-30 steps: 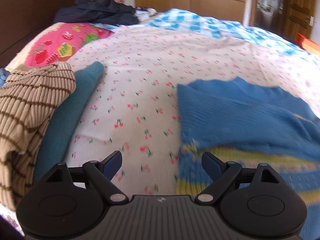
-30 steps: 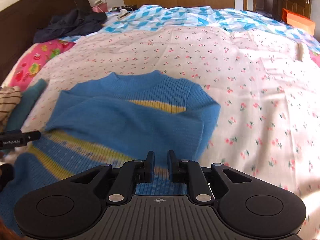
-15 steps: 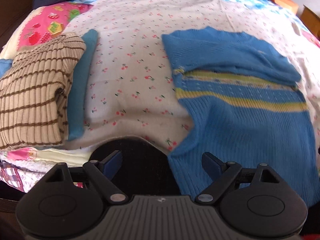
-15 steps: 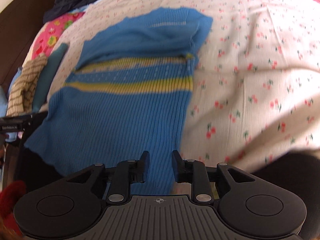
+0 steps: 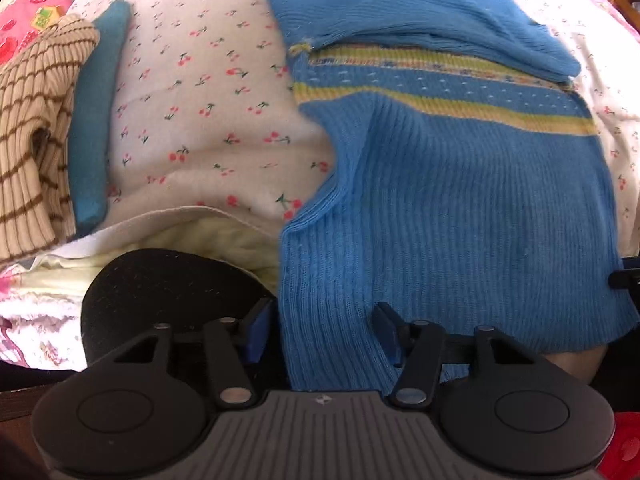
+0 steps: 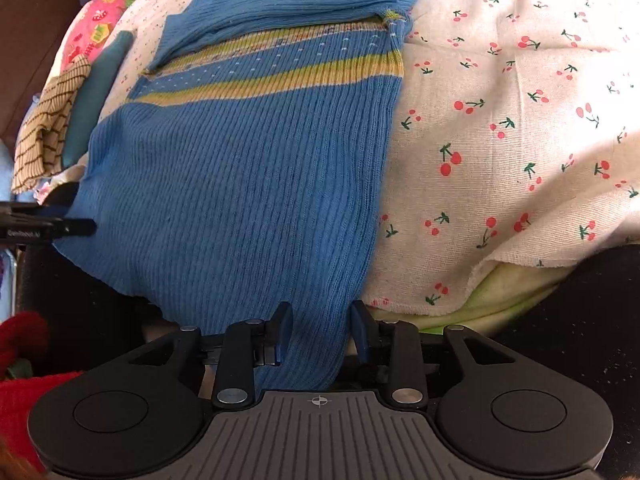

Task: Fold small clothes
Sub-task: 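Move both grippers over the sweater to its striped hem, then close both grippers on the blue sweater hem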

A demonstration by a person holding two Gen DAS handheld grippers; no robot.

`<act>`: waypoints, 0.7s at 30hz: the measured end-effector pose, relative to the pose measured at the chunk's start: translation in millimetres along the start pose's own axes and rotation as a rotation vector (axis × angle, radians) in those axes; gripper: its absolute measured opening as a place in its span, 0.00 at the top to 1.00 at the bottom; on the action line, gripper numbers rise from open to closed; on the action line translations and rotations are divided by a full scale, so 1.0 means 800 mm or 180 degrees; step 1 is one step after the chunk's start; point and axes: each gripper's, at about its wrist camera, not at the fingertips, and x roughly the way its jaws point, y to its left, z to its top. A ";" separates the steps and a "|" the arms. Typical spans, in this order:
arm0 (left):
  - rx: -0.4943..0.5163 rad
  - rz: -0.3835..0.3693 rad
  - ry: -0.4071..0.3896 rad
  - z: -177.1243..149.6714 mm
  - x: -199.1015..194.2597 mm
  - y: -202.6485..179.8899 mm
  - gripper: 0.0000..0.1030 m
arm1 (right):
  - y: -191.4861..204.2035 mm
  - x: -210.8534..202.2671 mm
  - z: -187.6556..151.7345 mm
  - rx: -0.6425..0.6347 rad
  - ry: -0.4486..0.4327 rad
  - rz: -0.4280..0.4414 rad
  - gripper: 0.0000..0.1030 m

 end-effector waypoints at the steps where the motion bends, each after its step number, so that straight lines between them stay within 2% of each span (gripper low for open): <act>1: -0.0063 -0.0030 0.0034 -0.001 0.002 0.002 0.49 | -0.002 0.002 0.002 0.0019 0.0025 0.0038 0.69; 3: -0.0180 -0.0130 0.0120 -0.003 0.007 0.007 0.61 | -0.006 0.004 0.004 0.0103 0.0075 0.0152 0.71; 4: -0.0181 -0.0123 0.0116 -0.005 0.007 0.008 0.65 | -0.009 0.005 0.004 0.0154 0.0101 0.0240 0.77; 5: -0.0162 -0.0104 0.0099 -0.007 0.004 0.007 0.75 | -0.011 0.006 0.004 0.0194 0.0126 0.0317 0.85; 6: -0.0186 -0.0137 0.0104 -0.008 0.002 0.009 0.83 | -0.013 0.006 0.003 0.0238 0.0130 0.0392 0.87; 11: -0.0499 -0.0495 0.0009 -0.013 -0.004 0.024 0.86 | -0.029 -0.015 -0.008 0.0593 -0.0230 0.0885 0.90; 14: -0.0709 -0.0869 -0.0129 -0.015 -0.011 0.030 0.86 | -0.031 -0.035 -0.013 0.0710 -0.0581 0.1117 0.91; 17: -0.0877 -0.1240 -0.0412 -0.013 -0.024 0.034 0.86 | -0.026 -0.056 -0.009 0.0733 -0.0977 0.1313 0.91; 21: -0.1129 -0.1758 -0.0837 0.007 -0.038 0.039 0.86 | -0.020 -0.079 0.018 0.0777 -0.1488 0.1482 0.91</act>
